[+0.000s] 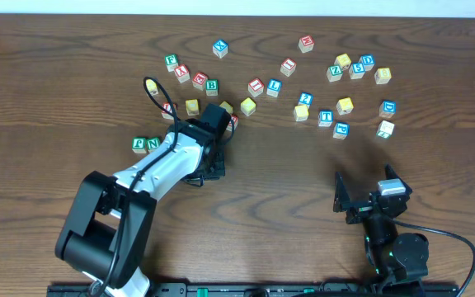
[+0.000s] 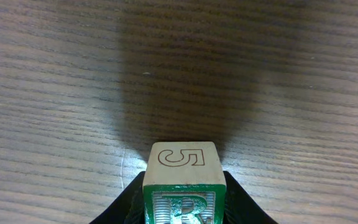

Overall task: Spell out ROBOT
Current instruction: 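Lift the green R block and carry it toward the table center, then lower the R block onto the table and open the left gripper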

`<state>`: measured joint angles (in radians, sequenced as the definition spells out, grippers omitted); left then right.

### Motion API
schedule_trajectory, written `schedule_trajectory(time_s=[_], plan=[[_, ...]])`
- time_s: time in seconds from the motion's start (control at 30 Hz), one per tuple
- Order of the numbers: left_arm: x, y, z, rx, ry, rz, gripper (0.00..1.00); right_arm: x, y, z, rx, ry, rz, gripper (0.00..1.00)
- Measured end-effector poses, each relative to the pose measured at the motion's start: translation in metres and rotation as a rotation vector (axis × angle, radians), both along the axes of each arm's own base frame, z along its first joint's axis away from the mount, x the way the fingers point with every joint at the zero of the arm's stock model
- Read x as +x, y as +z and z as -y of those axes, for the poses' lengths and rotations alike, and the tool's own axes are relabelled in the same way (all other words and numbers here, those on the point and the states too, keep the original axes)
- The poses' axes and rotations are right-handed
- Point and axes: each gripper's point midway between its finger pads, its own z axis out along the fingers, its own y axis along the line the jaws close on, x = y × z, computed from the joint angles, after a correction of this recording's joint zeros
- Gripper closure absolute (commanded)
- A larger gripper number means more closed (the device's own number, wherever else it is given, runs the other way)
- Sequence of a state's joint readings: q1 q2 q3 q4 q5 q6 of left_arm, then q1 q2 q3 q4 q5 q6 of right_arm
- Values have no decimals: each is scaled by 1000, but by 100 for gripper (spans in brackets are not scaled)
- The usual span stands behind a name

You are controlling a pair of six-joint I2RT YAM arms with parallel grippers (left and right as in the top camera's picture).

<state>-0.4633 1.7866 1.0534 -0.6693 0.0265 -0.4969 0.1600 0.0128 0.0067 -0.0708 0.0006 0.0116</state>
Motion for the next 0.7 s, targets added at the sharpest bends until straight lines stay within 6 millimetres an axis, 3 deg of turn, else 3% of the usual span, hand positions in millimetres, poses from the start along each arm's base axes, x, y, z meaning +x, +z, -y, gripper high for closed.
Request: schedule_trajectory(time_s=[0.7], plan=[[8,0,4,-16,0,32,77,0,0,0,0,0,0,1]])
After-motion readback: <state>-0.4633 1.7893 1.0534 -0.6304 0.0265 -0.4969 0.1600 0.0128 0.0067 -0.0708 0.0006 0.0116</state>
